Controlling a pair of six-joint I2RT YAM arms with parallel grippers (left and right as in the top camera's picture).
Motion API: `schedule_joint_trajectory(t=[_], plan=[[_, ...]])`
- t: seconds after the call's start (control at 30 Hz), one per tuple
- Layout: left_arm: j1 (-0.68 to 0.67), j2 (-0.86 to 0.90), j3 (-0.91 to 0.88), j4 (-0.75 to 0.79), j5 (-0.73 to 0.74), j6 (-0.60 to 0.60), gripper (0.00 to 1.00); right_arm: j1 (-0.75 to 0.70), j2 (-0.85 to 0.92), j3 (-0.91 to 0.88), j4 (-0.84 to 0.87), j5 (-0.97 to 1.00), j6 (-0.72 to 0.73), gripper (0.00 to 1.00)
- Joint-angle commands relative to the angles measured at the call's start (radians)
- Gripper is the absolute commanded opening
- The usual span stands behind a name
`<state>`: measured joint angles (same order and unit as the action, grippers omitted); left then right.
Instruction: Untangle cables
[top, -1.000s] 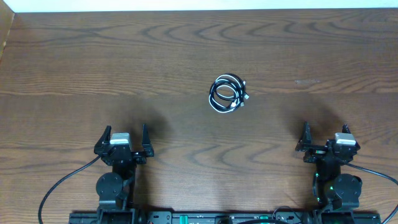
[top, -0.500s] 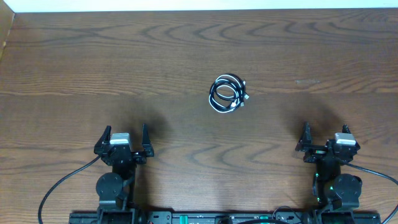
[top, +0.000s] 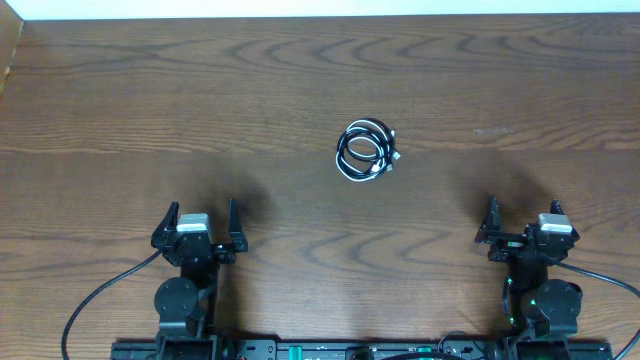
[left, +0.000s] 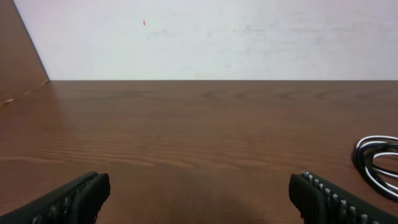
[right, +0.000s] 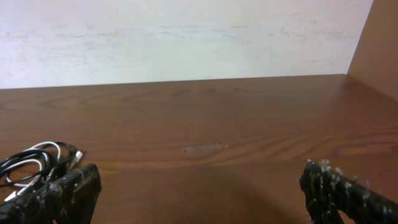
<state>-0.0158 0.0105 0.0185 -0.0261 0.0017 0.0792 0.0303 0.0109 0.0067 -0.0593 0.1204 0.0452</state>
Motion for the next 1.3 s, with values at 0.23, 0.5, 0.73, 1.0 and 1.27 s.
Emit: schedule_joint_trajectory(t=[0.23,0.5,0.73,1.0,1.27], plan=[[0.004,-0.005,-0.014,-0.043,-0.013,0.006,0.98,0.004,-0.003,-0.001,-0.004,0.0,0.01,0.99],[0.004,-0.005,-0.013,-0.043,0.026,0.006,0.98,0.003,-0.003,-0.001,-0.004,0.0,0.01,0.99],[0.004,-0.005,-0.008,-0.042,0.126,0.007,0.99,0.003,-0.003,-0.001,-0.004,0.0,0.01,0.99],[0.004,-0.005,0.089,-0.044,0.156,0.006,0.45,0.003,-0.003,0.002,-0.005,-0.003,0.01,0.99],[0.004,-0.005,0.174,-0.044,0.156,0.006,1.0,0.003,-0.003,0.029,-0.004,-0.026,0.01,0.99]])
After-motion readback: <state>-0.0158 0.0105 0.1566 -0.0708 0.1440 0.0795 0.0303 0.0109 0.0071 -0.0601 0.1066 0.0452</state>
